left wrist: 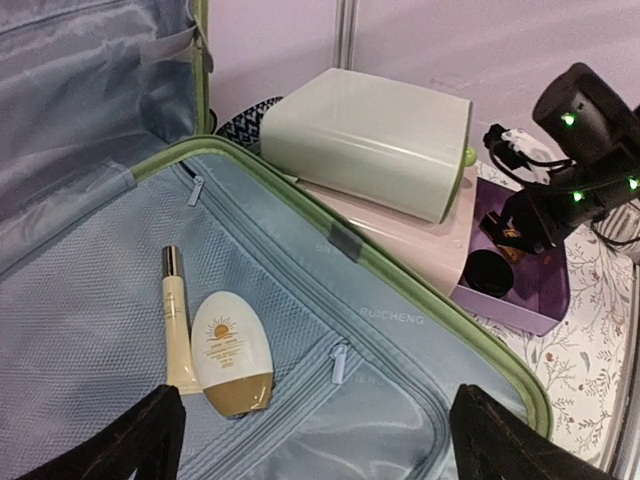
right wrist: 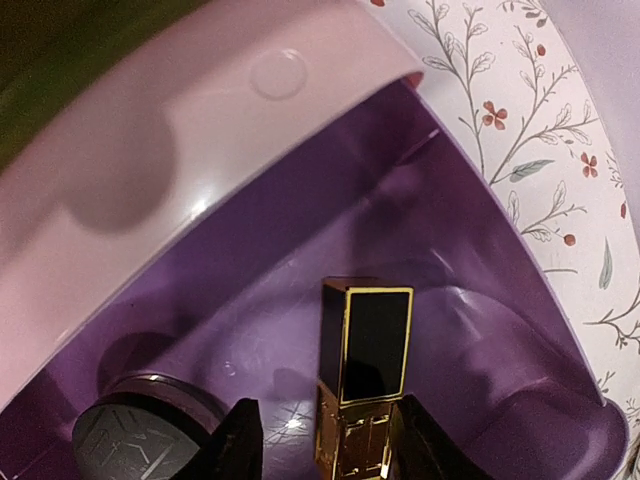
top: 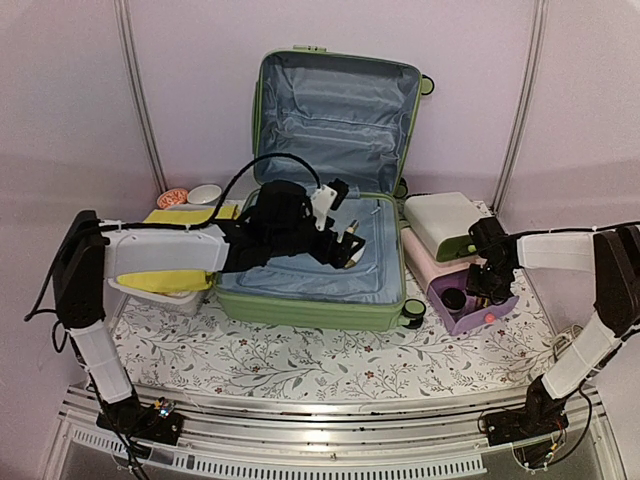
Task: Open, take out, and arrange the luggage
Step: Place the makeup in the drawer, then close the drawer in the storage box.
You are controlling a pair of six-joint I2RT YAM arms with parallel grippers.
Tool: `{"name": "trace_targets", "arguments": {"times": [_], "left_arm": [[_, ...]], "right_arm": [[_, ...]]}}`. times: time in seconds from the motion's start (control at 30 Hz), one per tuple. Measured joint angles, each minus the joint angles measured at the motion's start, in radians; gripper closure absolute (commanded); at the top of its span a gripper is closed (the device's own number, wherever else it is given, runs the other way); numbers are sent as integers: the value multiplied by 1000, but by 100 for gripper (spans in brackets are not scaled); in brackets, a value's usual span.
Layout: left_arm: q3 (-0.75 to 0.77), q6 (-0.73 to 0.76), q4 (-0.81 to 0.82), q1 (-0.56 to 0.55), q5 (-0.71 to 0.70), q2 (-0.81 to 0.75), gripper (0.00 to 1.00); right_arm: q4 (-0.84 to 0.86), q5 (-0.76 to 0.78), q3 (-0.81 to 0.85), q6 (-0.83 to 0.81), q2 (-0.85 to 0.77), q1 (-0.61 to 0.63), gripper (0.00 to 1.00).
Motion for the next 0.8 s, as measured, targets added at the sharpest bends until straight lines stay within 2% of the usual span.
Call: {"name": "trace_targets", "arguments": {"times": [0.23, 0.43, 0.5, 0.53, 0.6, 0.63, 0.67, 0.8], "left_arm": [[141, -46, -156, 34, 12, 135, 10], [181, -76, -220, 37, 16, 225, 12], [191, -83, -234, 39, 18, 245, 13], [198, -87, -238, 39, 19, 257, 14], [204, -95, -243, 39, 22, 269, 14], [204, -96, -243, 39, 24, 272, 14], [204, -98, -243, 39, 26, 274, 14], [204, -103, -237, 39, 31, 274, 15]], "right_arm": [[5, -51, 2, -53, -23, 0, 53], [-30, -95, -1, -62, -169, 0, 56], [-55, -95, -8, -43, -241, 0, 62], [-77, -90, -14, -23, -292, 0, 68], [-127, -68, -21, 21, -366, 0, 82], [-160, -46, -24, 60, -400, 0, 94], [-193, -25, -29, 103, -427, 0, 97], [-293, 16, -73, 233, -485, -2, 99]]}}
